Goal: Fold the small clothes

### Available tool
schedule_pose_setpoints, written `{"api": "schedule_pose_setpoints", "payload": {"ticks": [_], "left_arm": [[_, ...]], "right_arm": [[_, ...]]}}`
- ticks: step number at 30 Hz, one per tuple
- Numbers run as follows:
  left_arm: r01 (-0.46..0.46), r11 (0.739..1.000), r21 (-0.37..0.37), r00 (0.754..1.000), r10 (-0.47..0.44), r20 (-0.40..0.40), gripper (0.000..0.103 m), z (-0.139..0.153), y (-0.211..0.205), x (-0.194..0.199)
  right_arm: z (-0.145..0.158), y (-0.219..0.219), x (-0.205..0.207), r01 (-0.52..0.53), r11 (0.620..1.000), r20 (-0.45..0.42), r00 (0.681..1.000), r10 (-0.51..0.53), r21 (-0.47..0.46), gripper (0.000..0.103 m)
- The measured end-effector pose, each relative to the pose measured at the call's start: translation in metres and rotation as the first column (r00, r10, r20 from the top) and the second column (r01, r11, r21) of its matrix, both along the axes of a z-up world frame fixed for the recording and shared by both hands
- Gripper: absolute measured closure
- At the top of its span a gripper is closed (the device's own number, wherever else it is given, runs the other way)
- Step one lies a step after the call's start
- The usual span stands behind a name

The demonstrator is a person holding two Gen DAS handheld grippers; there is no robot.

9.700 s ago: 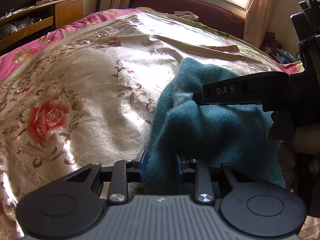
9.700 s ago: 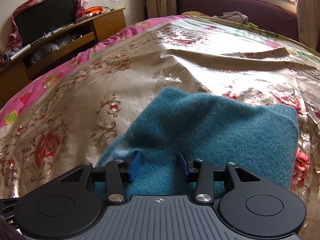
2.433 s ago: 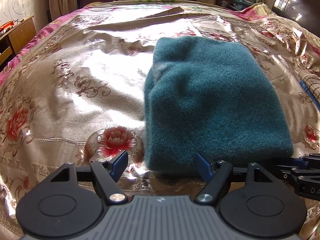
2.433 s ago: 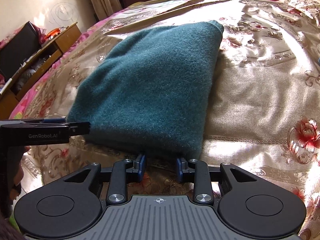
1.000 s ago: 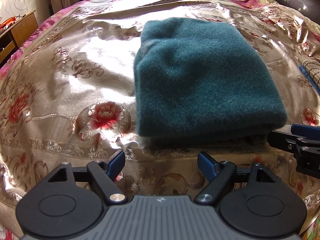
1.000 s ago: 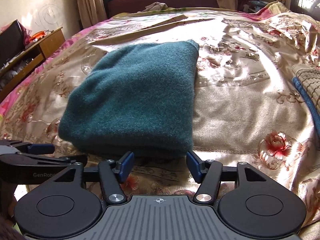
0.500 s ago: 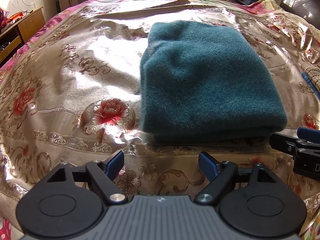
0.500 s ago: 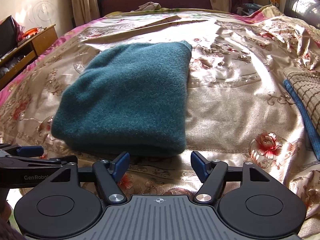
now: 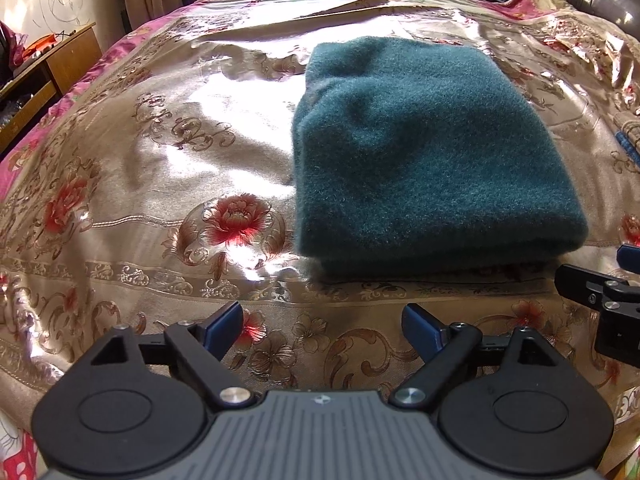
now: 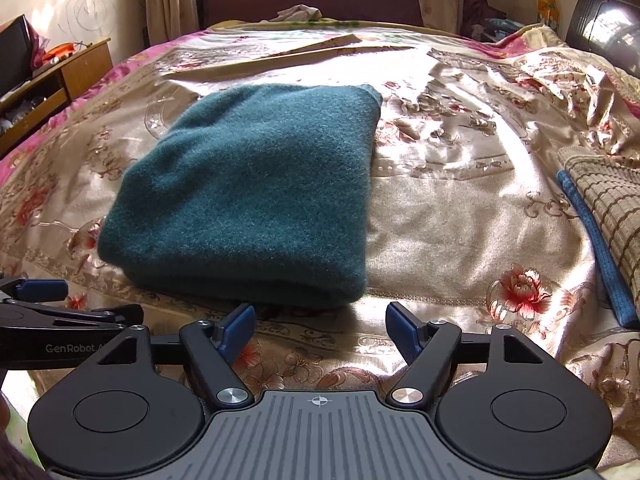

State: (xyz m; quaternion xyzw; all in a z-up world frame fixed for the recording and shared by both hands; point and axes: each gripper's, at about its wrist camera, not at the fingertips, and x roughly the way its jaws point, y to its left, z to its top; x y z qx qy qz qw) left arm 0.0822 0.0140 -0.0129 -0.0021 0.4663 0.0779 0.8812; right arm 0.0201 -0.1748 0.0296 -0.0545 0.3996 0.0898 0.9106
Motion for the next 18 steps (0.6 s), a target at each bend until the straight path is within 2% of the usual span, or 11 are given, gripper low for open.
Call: {"api": "schedule_pose_setpoints", "payload": {"ticks": [4,12,18], "left_arm": [[0.005,1.0,0.019,1.0,-0.005,0.0,0.012,0.0007,-0.0023,-0.0004],[0.01,1.0,-0.006,1.0,-0.01,-0.008,0.011,0.0006,-0.0021,-0.0009],[0.012,1.0,-0.016,1.0,-0.012,-0.014,0.011,0.001,-0.0031,-0.0011]], "right_arm": [[-0.0002,0.0003,-0.0006,0.0,1.0,-0.001,1.0,0.0,-0.002,0.029],[-0.0012,-0.0002,-0.0021,-0.003,1.0,-0.016,1.0,0.003,0.001,0.029],[-0.0038,-0.0023,0.0001,0.004,1.0,-0.059,0.998,-0.003,0.029,0.028]]}}
